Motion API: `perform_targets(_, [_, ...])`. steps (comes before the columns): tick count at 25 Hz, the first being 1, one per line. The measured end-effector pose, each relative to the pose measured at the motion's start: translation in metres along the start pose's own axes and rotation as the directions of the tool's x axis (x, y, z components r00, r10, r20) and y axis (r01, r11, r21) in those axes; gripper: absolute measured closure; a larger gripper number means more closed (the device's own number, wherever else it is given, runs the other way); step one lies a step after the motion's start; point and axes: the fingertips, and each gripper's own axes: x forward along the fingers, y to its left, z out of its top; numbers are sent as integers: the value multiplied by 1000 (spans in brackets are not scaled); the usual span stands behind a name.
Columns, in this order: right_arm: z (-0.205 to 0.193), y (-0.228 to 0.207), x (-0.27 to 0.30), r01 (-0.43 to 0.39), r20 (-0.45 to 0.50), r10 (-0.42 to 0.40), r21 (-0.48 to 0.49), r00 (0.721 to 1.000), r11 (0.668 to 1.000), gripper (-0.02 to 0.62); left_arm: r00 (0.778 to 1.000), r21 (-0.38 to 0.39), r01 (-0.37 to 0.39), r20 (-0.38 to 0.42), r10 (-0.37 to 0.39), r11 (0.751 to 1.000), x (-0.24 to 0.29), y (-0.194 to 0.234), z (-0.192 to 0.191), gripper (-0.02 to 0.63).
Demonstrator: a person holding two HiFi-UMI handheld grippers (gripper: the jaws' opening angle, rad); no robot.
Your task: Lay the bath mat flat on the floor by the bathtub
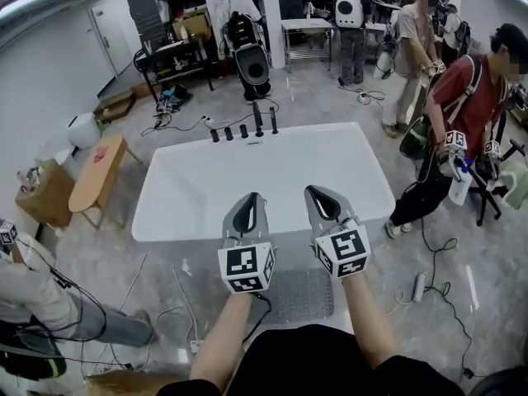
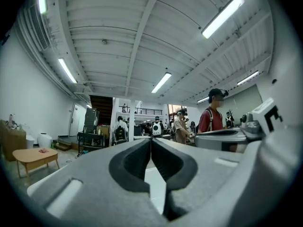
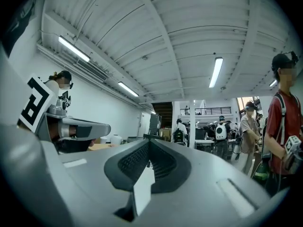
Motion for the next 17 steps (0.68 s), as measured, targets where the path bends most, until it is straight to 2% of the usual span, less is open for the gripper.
perform_targets(5, [-8, -6, -1, -6, -27, 4, -60, 1000, 998, 589, 999, -8, 20, -29, -20, 1000, 11, -10, -10, 601])
perform_targets(17, [-22, -9, -3, -48, -76, 41, -92, 996, 995, 589, 995, 24, 48, -84, -46, 999, 22, -23, -25, 601])
